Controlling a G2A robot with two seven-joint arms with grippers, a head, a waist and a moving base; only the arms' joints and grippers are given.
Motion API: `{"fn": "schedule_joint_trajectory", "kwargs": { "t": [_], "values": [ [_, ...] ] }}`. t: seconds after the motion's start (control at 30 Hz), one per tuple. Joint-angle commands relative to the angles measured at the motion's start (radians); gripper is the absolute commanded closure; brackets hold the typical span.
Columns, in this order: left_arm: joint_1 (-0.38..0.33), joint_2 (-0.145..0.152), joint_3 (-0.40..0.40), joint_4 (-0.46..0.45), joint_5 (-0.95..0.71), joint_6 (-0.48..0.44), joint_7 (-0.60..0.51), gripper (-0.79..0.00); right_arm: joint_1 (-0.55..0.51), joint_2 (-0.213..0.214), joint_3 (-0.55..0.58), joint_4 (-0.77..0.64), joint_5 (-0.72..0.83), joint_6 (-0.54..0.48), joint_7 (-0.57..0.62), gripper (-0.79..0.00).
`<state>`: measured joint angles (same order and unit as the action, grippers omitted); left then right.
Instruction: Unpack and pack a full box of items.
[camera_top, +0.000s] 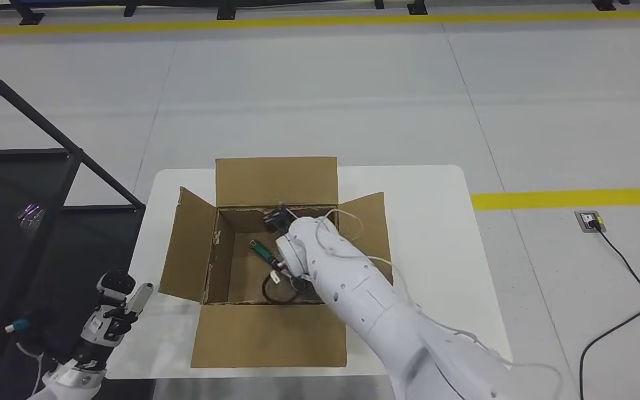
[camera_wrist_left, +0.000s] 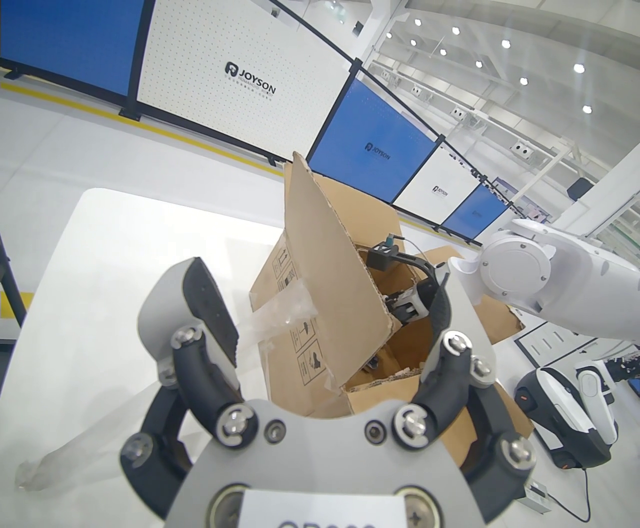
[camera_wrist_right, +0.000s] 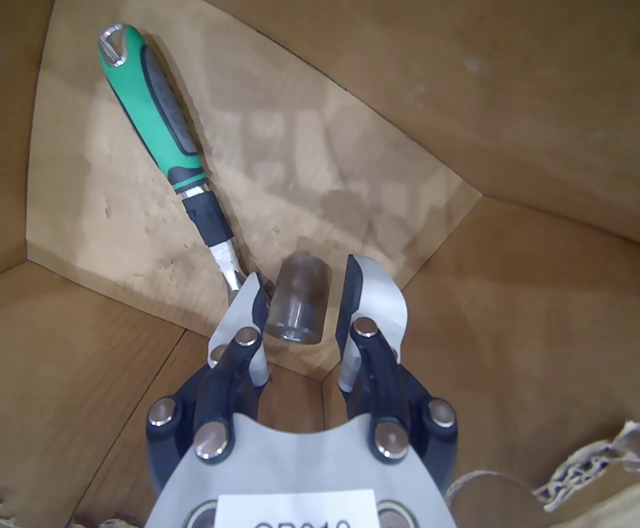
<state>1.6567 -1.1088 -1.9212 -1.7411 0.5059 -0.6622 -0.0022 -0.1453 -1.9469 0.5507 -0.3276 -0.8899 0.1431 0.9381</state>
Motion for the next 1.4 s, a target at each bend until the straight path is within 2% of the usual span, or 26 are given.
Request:
{"fn": "schedule_joint_trajectory", "kwargs": {
  "t": [0.0,0.23,0.4,0.5,0.6,0.7,0.8,0.87,0.9,0.93,1.23,1.37],
  "values": [
    [0.0,-0.001,0.001,-0.003,-0.009,0.007,0.006,-0.785,0.004,-0.003,0.005,-0.005,0.003,-0.004,-0.015,-0.345],
    [-0.007,-0.005,0.009,-0.019,-0.023,0.037,0.003,-0.785,-0.002,0.012,0.039,-0.11,-0.004,-0.008,-0.11,-0.345],
    [-0.009,-0.006,0.02,-0.038,-0.005,0.033,-0.009,-0.785,-0.076,0.073,0.1,-0.328,-0.054,0.024,-0.164,-0.351],
    [-0.009,-0.006,0.028,-0.051,0.011,0.03,-0.013,-0.785,-0.207,0.146,0.179,-0.609,-0.155,0.067,-0.157,-0.351],
    [-0.009,-0.007,0.036,-0.063,0.03,0.026,-0.019,-0.785,-0.452,0.237,0.306,-1.045,-0.33,0.064,-0.066,-0.336],
    [-0.012,-0.008,0.047,-0.073,0.044,0.034,-0.021,-0.785,-0.714,0.303,0.424,-1.433,-0.466,-0.04,0.039,-0.348],
    [-0.014,-0.009,0.055,-0.082,0.055,0.038,-0.023,-0.785,-0.872,0.332,0.488,-1.617,-0.505,-0.128,0.041,-0.357],
    [-0.015,-0.009,0.06,-0.089,0.065,0.041,-0.027,-0.785,-0.932,0.341,0.515,-1.676,-0.51,-0.157,0.009,-0.372],
    [-0.016,-0.009,0.063,-0.092,0.071,0.043,-0.03,-0.785,-0.955,0.345,0.526,-1.696,-0.512,-0.164,-0.003,-0.763],
    [-0.017,-0.009,0.066,-0.094,0.075,0.047,-0.031,-0.785,-0.974,0.348,0.536,-1.713,-0.522,-0.166,-0.012,-0.785],
    [-0.019,-0.01,0.105,-0.141,0.135,0.054,-0.063,-0.785,-0.986,0.35,0.55,-1.704,-0.517,-0.162,-0.038,-0.785],
    [-0.042,-0.009,0.148,-0.155,0.178,0.069,-0.118,-0.785,-1.041,0.357,0.662,-1.76,-0.352,-0.172,-0.101,-0.785]
  ]
}}
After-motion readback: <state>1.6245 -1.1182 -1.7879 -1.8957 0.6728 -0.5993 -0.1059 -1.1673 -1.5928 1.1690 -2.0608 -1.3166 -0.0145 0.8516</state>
